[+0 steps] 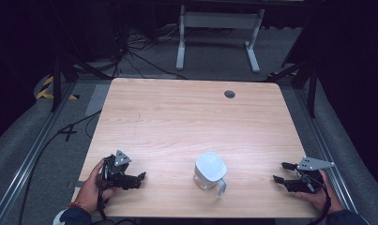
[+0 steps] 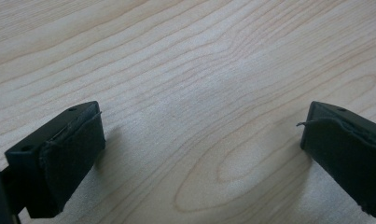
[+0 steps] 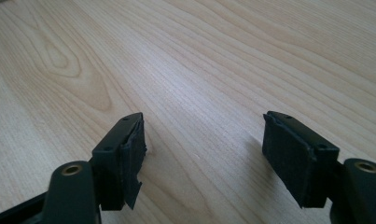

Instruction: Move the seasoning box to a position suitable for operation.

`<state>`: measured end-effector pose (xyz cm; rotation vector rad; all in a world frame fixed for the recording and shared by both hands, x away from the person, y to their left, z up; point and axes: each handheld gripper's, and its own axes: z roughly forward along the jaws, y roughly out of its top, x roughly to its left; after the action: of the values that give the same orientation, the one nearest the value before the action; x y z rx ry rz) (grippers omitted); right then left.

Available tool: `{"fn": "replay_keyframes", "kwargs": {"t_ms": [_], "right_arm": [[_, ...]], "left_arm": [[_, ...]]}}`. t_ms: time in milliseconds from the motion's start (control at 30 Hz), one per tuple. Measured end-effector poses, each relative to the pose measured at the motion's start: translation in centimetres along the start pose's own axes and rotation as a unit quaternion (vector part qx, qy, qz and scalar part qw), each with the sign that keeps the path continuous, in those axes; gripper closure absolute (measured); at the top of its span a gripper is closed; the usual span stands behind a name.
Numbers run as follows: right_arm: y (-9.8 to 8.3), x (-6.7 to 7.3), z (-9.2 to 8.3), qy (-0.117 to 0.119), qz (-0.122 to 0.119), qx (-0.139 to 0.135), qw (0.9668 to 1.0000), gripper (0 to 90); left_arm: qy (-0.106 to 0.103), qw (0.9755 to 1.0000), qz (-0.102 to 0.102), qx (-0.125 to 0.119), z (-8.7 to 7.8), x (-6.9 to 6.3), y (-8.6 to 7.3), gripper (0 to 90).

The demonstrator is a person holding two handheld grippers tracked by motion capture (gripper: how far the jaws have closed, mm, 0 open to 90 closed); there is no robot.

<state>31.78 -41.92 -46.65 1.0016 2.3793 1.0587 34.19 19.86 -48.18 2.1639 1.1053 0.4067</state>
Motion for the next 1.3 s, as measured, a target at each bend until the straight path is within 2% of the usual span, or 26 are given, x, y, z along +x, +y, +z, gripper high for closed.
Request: {"fn": "replay_keyframes", "kwargs": {"t_ms": [133,200,267,300,367,400,500,600,667,700,833,933,967,1000,1167,1300], "right_arm": [[0.0,-0.1,0.0,0.002,0.000,-0.001,1.0000,30.4],[0.0,-0.1,0.0,0.002,0.001,0.001,1.0000,30.9],[0.1,-0.1,0.0,0.001,0.002,0.003,1.0000,31.9],[0.2,-0.1,0.0,0.001,0.002,0.005,1.0000,32.0],[0.2,-0.1,0.0,0.001,0.001,0.005,1.0000,32.3],[0.2,-0.1,0.0,0.002,0.001,0.006,1.0000,32.8],[0.4,-0.2,0.0,-0.004,0.006,0.010,0.9999,41.3],[0.7,0.0,-0.1,-0.002,-0.010,0.010,0.9999,53.8],[1.2,0.3,-0.2,0.000,-0.015,-0.001,0.9999,61.2],[1.5,0.3,-0.3,0.003,-0.017,-0.009,0.9998,64.7],[2.9,0.9,-0.7,0.025,-0.016,-0.034,0.9990,73.5],[3.8,1.5,-0.8,0.027,-0.015,-0.039,0.9988,84.6],[3.8,1.5,-0.8,0.027,-0.015,-0.039,0.9988,84.6],[4.4,1.9,-0.8,0.039,-0.013,-0.049,0.9980,89.0],[6.0,3.3,-0.9,0.062,-0.031,-0.060,0.9958,89.4],[7.8,5.0,-0.8,0.087,-0.062,-0.078,0.9912,89.6]], "left_arm": [[-0.011,0.9996,0.027,-0.003,0.2,0.4,0.2,0.0],[-0.019,0.9995,0.023,-0.004,0.3,0.4,0.3,0.1],[-0.018,0.9993,0.033,-0.005,0.4,0.5,0.4,0.1],[-0.019,0.9994,0.029,-0.006,0.4,0.5,0.4,0.0],[-0.017,0.9993,0.033,-0.006,0.4,0.5,0.4,0.1],[-0.018,0.9995,0.027,-0.005,0.4,0.4,0.3,0.1],[-0.019,0.9992,0.034,-0.006,0.3,0.4,0.4,1.7],[-0.031,0.9986,0.043,-0.005,0.4,0.2,0.5,1.6],[-0.037,0.9980,0.050,-0.004,0.5,0.2,0.6,1.6],[-0.041,0.9976,0.056,-0.003,0.5,0.2,0.7,1.6],[-0.044,0.9978,0.050,-0.003,0.8,0.2,0.8,0.3],[-0.044,0.9977,0.050,-0.002,0.8,0.2,0.8,0.3],[-0.044,0.9977,0.050,-0.002,0.8,0.2,0.8,0.3],[-0.044,0.9978,0.050,-0.002,0.7,0.2,0.8,0.3],[-0.043,0.9979,0.048,-0.003,0.8,0.2,0.8,0.3],[-0.043,0.9980,0.046,-0.003,0.8,0.1,0.8,0.3]]}}
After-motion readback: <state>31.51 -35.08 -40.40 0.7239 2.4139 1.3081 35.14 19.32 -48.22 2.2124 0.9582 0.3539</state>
